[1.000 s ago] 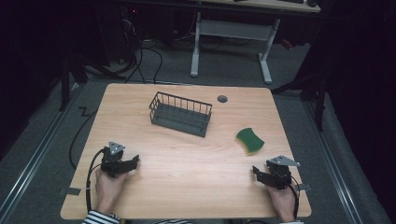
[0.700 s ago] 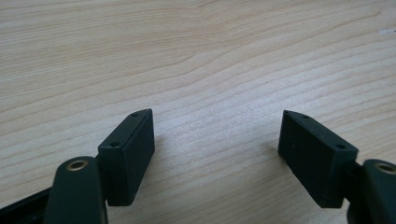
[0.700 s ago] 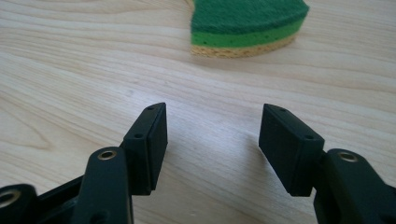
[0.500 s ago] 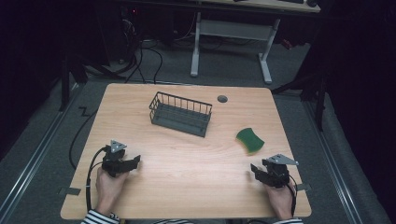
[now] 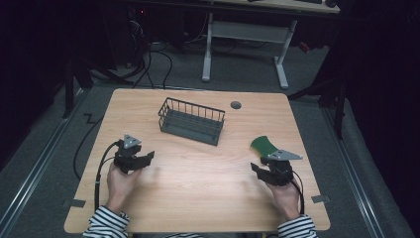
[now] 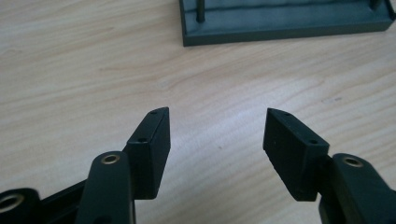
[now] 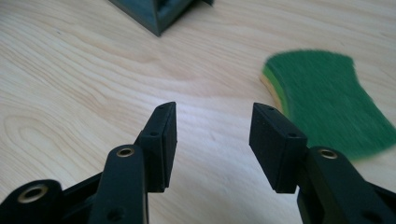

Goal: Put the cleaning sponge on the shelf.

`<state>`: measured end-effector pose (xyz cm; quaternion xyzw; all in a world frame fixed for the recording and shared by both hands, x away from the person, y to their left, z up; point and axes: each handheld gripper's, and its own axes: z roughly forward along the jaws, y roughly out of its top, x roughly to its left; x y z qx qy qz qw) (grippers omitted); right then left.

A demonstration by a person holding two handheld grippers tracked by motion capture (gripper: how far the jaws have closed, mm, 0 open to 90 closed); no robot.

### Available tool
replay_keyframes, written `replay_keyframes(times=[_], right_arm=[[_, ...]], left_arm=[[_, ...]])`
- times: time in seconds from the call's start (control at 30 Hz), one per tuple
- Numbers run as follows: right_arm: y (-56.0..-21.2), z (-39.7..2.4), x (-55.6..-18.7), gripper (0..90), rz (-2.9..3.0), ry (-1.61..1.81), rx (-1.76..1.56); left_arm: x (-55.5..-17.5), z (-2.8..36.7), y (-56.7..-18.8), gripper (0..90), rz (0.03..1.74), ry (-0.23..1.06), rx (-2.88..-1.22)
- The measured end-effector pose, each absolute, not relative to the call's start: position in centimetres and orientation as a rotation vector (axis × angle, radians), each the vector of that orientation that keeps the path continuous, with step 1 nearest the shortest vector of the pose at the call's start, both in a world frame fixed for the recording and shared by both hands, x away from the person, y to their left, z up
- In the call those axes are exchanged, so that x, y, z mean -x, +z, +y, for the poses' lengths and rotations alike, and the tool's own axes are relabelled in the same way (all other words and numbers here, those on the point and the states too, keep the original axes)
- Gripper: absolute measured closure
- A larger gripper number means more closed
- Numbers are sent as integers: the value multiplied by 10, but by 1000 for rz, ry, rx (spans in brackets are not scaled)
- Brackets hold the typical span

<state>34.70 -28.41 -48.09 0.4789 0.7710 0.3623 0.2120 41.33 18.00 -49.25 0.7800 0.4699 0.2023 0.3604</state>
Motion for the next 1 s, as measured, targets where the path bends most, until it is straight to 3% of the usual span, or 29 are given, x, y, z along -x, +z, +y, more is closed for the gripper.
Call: replay_keyframes(times=[0.43, 1.0], right_arm=[[-468, -252, -385, 548, 2178, 1114, -1309], [-477, -210, -440, 568, 2207, 1117, -1361]], left_arm=[[-454, 172, -474, 471, 1209, 534, -2007], [-500, 171, -492, 539, 1290, 495, -1919]])
